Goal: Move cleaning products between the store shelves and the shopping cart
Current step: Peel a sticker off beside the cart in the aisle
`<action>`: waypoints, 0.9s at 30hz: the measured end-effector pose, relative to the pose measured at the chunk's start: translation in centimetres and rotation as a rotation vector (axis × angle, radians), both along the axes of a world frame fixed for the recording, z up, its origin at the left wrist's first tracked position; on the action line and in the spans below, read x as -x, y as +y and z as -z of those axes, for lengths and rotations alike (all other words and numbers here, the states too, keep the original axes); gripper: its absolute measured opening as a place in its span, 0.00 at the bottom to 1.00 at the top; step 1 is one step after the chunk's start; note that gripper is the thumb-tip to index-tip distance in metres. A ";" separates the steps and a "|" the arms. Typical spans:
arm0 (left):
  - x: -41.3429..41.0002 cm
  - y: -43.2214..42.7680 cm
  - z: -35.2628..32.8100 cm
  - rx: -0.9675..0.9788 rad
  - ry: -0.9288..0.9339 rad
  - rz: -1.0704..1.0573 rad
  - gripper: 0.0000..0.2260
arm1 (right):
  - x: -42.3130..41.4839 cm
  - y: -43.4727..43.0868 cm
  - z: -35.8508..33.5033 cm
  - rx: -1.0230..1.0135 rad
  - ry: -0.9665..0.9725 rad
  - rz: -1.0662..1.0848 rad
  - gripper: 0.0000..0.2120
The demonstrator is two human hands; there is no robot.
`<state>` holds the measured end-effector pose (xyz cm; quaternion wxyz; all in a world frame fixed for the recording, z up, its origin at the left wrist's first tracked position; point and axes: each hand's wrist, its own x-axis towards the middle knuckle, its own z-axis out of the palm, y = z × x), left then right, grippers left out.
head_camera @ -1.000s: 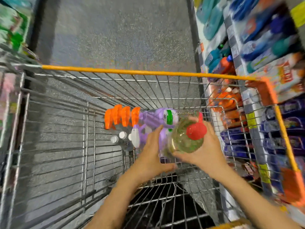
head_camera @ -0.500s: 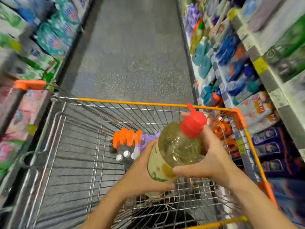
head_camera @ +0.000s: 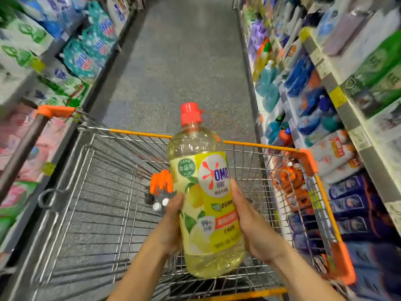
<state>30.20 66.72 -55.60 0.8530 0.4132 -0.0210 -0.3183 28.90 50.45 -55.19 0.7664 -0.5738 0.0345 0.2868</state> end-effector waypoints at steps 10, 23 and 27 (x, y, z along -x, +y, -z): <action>1.6 -1.1 -0.8 -0.398 -0.071 -0.358 0.33 | 1.6 0.2 -1.1 0.002 -0.056 0.203 0.23; 4.2 -0.9 -1.4 -0.446 -0.051 -0.363 0.23 | 5.4 1.6 -3.4 0.039 -0.156 0.357 0.24; 5.7 -0.7 -2.2 -0.423 -0.086 -0.278 0.31 | 8.1 2.3 -4.6 -0.016 -0.190 0.472 0.23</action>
